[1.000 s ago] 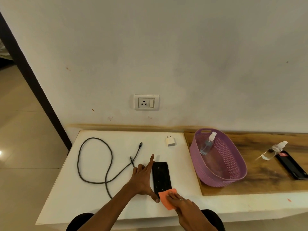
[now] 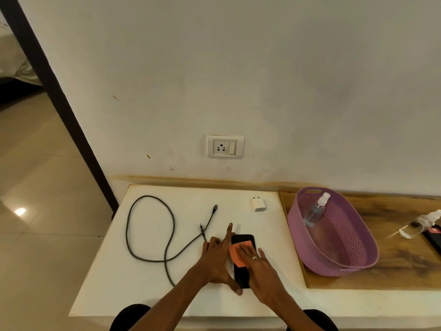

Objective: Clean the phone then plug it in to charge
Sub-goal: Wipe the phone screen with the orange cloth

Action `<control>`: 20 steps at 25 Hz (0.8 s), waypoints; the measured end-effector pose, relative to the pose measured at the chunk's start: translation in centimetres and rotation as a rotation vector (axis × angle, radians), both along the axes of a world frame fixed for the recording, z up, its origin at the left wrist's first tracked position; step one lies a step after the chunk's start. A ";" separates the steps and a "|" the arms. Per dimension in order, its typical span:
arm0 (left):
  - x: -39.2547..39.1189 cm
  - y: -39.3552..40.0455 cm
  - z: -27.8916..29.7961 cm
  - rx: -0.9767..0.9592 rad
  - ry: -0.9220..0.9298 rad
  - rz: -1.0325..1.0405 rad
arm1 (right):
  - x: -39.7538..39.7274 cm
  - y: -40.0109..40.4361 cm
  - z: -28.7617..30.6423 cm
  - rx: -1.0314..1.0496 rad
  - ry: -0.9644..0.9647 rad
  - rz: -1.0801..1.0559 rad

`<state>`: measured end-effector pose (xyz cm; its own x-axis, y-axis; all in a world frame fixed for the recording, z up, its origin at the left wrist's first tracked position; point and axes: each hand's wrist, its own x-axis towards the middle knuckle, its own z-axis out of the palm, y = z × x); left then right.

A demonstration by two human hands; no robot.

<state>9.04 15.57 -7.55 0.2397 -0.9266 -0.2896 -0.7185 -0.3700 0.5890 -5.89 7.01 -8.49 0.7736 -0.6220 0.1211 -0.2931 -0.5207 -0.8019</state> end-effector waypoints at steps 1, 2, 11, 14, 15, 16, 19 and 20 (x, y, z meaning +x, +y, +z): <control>0.0 0.0 0.0 0.000 0.000 -0.003 | 0.5 -0.7 0.3 0.352 0.085 -0.132; 0.0 0.0 0.0 0.001 -0.001 -0.003 | 0.9 -1.5 -0.2 0.535 0.108 -0.200; 0.0 0.0 0.2 0.008 0.023 0.002 | 1.2 -1.5 0.9 0.252 0.059 0.128; 0.0 0.0 0.2 0.004 0.030 0.008 | 1.0 -1.2 0.3 0.128 -0.020 0.222; 0.0 -0.1 0.2 0.003 0.028 0.009 | 1.2 -1.3 0.2 0.116 -0.015 0.255; 0.0 -0.1 0.2 0.005 0.027 0.009 | 1.3 -1.2 0.2 0.108 -0.018 0.263; 0.1 -0.2 0.2 0.016 0.036 0.005 | 1.4 -1.2 -0.2 0.011 0.028 0.244; 0.1 -0.2 0.2 0.016 0.033 0.003 | 1.4 -1.3 0.1 -0.010 0.039 0.264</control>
